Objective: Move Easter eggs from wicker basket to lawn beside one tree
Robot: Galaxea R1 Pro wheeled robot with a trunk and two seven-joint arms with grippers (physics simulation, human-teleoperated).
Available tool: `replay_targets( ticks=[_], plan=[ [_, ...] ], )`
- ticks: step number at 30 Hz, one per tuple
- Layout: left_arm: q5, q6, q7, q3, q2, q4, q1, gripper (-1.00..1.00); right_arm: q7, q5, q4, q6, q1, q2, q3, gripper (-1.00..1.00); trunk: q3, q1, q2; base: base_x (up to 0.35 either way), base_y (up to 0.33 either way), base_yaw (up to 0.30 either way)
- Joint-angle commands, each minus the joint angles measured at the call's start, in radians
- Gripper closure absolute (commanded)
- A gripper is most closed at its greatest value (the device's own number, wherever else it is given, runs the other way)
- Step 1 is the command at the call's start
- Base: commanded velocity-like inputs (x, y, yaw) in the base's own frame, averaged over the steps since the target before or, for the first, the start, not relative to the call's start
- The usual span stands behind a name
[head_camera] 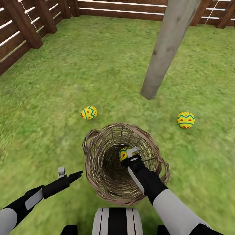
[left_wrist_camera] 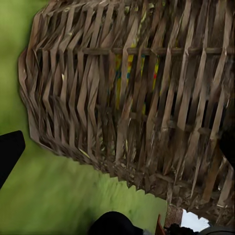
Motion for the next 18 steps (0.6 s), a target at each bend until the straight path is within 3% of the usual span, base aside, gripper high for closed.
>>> replay_targets(
  ticks=[1, 11, 18],
  plan=[
    [0.010, 0.011, -0.002, -0.007, 0.000, 0.000, -0.001, -1.00, -0.010, -0.012, -0.001, 0.003, -0.001, -0.001, 0.003, 1.00, 0.003, -0.001, 0.000, 0.000, 0.000, 0.000],
    [0.015, 0.019, 0.006, 0.001, -0.002, 0.000, -0.001, -1.00, -0.010, -0.012, -0.001, 0.003, -0.001, 0.000, 0.003, 1.00, 0.045, -0.012, 0.016, 0.000, 0.000, 0.000],
    [0.015, 0.021, 0.042, 0.004, -0.002, 0.000, -0.001, -1.00, -0.008, -0.013, -0.001, 0.003, -0.001, 0.000, 0.003, 1.00, 0.055, -0.023, 0.037, -0.005, 0.000, 0.000]
  ],
)
